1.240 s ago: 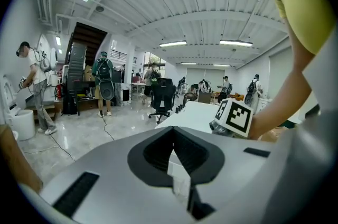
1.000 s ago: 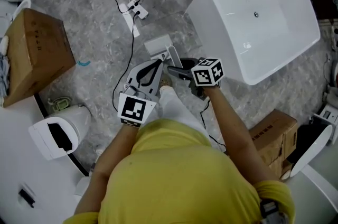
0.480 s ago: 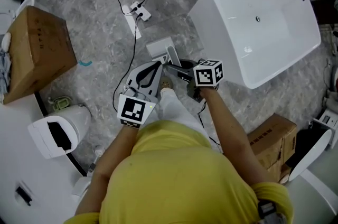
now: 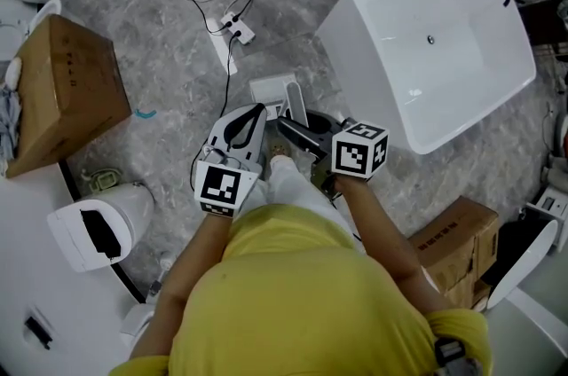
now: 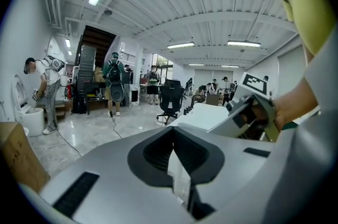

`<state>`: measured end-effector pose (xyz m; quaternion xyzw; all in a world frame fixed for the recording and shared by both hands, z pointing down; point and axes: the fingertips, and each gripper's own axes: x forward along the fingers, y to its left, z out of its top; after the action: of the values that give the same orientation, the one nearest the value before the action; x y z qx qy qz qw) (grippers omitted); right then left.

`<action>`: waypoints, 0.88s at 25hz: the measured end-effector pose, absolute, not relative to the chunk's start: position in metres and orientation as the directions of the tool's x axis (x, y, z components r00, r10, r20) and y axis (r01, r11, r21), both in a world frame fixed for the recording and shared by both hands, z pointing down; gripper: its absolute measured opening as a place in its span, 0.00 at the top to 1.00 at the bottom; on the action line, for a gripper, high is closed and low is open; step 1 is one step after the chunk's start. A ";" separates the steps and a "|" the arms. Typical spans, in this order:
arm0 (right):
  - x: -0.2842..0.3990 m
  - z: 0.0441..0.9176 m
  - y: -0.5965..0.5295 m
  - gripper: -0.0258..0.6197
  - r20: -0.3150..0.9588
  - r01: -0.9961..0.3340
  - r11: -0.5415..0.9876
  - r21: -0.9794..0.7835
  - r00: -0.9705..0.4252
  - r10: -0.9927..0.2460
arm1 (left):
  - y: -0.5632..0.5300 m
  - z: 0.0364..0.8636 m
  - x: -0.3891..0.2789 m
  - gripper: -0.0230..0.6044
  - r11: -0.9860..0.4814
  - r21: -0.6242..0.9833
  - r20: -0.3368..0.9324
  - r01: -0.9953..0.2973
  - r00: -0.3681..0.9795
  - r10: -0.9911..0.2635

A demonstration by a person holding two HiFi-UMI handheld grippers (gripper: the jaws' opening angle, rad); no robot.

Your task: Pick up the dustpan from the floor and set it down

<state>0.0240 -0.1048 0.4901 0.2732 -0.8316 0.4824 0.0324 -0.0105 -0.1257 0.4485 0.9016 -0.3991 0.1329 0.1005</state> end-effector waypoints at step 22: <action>0.034 0.406 -0.112 0.69 0.275 -0.617 0.422 -0.664 -0.726 -0.630 | -0.128 0.405 -0.040 0.96 -0.584 0.034 0.244 -0.811 0.573 -0.782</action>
<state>0.0341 -0.1119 0.4063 0.3698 -0.8430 0.3905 -0.0081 -0.0399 -0.1279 0.4046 0.8840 -0.4507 0.1018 0.0713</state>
